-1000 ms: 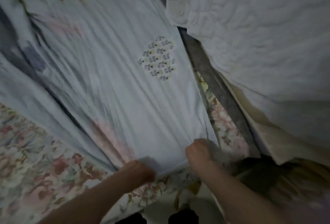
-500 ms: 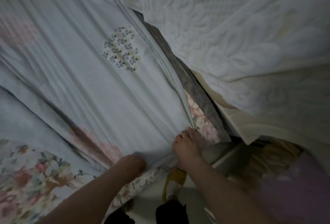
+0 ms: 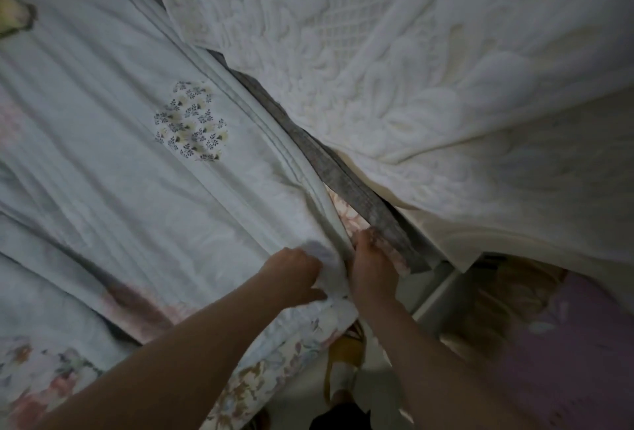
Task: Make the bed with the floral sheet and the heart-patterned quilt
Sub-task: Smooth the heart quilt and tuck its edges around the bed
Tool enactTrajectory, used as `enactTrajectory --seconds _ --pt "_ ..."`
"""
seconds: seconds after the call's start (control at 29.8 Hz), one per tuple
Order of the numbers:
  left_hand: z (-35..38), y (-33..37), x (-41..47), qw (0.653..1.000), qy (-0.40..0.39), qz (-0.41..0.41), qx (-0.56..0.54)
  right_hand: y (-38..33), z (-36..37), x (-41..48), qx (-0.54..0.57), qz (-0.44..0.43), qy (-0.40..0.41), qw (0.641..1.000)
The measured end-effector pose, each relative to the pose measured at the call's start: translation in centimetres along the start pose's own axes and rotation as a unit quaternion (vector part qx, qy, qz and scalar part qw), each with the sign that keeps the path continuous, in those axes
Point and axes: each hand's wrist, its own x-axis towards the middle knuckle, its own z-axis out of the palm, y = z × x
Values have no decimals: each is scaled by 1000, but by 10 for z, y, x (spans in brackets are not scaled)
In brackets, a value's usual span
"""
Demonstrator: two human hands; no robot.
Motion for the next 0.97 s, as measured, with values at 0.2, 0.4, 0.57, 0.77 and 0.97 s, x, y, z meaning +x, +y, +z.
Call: enactTrajectory --seconds 0.2,0.4,0.57,0.77,0.97 --pt "41 4 -18 996 -63 -37 55 32 -30 23 -165 -62 57 983" --pt "53 3 -10 998 -50 -11 27 27 -42 33 -348 -54 -26 935" --pt "57 -8 -22 999 -46 19 -11 -10 -44 26 -323 -136 4 937" --pt "65 -36 -46 998 29 6 -49 -36 -35 21 -262 -258 -126 921" --pt "99 -88 -84 984 133 -20 -113 -35 -27 34 -263 -113 -255 924"
